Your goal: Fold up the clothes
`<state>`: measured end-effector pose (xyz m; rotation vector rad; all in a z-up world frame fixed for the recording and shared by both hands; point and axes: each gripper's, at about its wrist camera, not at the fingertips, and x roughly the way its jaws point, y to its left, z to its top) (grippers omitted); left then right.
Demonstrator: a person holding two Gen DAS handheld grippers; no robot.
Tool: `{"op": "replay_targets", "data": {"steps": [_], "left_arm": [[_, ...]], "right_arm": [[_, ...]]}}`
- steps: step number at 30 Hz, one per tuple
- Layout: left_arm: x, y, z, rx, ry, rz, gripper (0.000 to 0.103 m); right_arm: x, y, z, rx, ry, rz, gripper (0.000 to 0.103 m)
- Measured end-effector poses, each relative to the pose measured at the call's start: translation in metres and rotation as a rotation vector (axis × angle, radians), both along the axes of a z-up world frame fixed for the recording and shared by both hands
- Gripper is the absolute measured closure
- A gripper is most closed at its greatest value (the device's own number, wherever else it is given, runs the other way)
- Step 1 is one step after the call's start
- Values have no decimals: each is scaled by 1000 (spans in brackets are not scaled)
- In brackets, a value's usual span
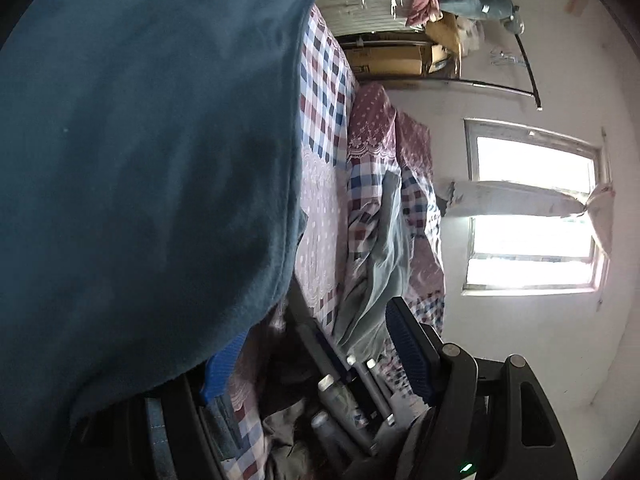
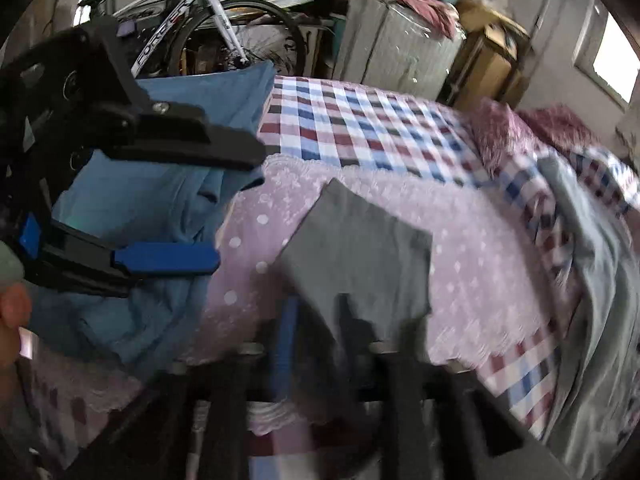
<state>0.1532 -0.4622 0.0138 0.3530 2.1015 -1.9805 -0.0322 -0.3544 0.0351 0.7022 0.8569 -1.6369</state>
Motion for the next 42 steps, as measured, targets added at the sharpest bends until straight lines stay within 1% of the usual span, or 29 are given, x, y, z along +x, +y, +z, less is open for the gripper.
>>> {"op": "replay_targets", "data": {"steps": [1,2,4,7,10,12,14,16,20,21,22,23,24,25,27,28,30,34,38,42], "left_arm": [[1,0,0,2,4,4,29],[1,-1,0,4,8,7,29],[5,-2,0,18,39,32,29],[19,-5,7,3,101,107,29],[37,-11,16,-42,140,200,29],[46,-15,17,-55,136,239,29],[52,-20,14,-42,134,261,29],[56,-24,9,-24,129,275,29],[56,-31,4,-4,111,285,29],[57,-34,3,-1,108,285,29],[57,-35,2,3,105,283,29],[57,-36,1,7,100,282,29],[56,-38,-1,12,95,281,29],[57,-39,-2,14,89,276,29],[56,-41,-1,5,72,258,29],[55,-43,-1,1,63,249,29],[53,-43,1,-20,42,229,29],[49,-42,6,-50,13,201,29],[44,-36,10,-80,-13,180,29],[32,-21,19,-139,-40,141,29]], "right_arm": [[-2,2,2,-18,-19,-20,46],[-4,4,3,-36,-38,-40,45],[-8,-1,10,-71,-59,-80,44],[-16,-15,17,-106,-82,-141,44],[-28,-45,9,-100,-123,-189,44],[-36,-65,1,-87,-154,-217,44],[-41,-88,-12,-67,-182,-239,45],[-44,-104,-23,-49,-191,-249,45],[-49,-133,-43,2,-158,-280,46],[-53,-136,-45,-1,-170,-296,46],[-56,-138,-46,-5,-184,-308,49],[-59,-139,-48,-8,-198,-319,57],[-61,-140,-50,-8,-202,-330,83],[-61,-140,-50,-6,-193,-336,101],[-62,-138,-51,0,-175,-349,101],[-64,-136,-49,-11,-181,-355,101],[-67,-127,-38,-44,-169,-371,101],[-80,-89,5,-166,-169,-429,101],[-91,-35,62,-290,-131,-495,101],[-95,25,123,-421,-85,-558,101]]}}
